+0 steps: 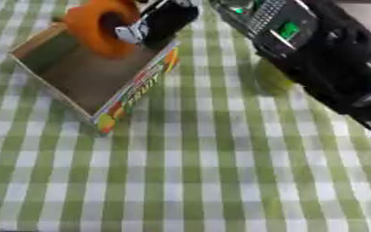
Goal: Pick up objects on the table and place them in the box.
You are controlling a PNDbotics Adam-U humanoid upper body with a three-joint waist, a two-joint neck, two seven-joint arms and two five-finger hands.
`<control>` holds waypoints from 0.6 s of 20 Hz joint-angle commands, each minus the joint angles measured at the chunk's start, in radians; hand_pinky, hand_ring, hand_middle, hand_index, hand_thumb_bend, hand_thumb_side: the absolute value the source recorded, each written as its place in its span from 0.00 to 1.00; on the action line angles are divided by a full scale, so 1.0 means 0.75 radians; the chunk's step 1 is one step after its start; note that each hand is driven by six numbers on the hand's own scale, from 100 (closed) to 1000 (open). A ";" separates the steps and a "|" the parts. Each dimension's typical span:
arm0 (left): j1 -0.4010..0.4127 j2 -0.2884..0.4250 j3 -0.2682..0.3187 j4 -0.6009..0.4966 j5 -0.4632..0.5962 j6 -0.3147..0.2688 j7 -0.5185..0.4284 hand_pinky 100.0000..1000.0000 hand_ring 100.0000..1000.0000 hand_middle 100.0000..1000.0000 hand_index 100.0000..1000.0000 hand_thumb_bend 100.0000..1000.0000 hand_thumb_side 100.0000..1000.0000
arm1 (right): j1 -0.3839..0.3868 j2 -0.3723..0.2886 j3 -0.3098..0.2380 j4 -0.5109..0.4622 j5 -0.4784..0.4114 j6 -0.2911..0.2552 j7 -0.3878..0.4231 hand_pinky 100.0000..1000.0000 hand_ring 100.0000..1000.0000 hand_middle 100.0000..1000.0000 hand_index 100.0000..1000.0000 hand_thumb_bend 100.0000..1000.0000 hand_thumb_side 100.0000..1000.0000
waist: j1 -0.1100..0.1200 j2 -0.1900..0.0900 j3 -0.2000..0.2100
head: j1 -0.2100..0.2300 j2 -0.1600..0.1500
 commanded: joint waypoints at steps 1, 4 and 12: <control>-0.039 0.019 0.001 -0.019 0.021 -0.015 -0.009 0.71 0.68 0.66 0.81 0.16 0.34 | -0.037 0.061 -0.045 0.100 0.073 -0.047 -0.034 0.76 0.00 0.09 0.59 0.00 0.13 | 0.007 -0.020 0.017 | -0.029 -0.024; -0.073 0.011 -0.008 -0.019 0.036 -0.023 -0.021 0.71 0.68 0.66 0.81 0.16 0.33 | -0.034 0.115 -0.068 0.200 0.148 -0.093 -0.073 0.76 0.00 0.09 0.59 0.00 0.13 | 0.001 -0.009 0.051 | -0.052 -0.033; -0.108 0.002 -0.014 -0.019 0.059 -0.031 -0.041 0.71 0.68 0.66 0.81 0.16 0.34 | -0.027 0.214 -0.135 0.420 0.381 -0.233 -0.183 0.76 0.00 0.13 0.61 0.00 0.09 | -0.014 0.009 0.106 | -0.099 -0.055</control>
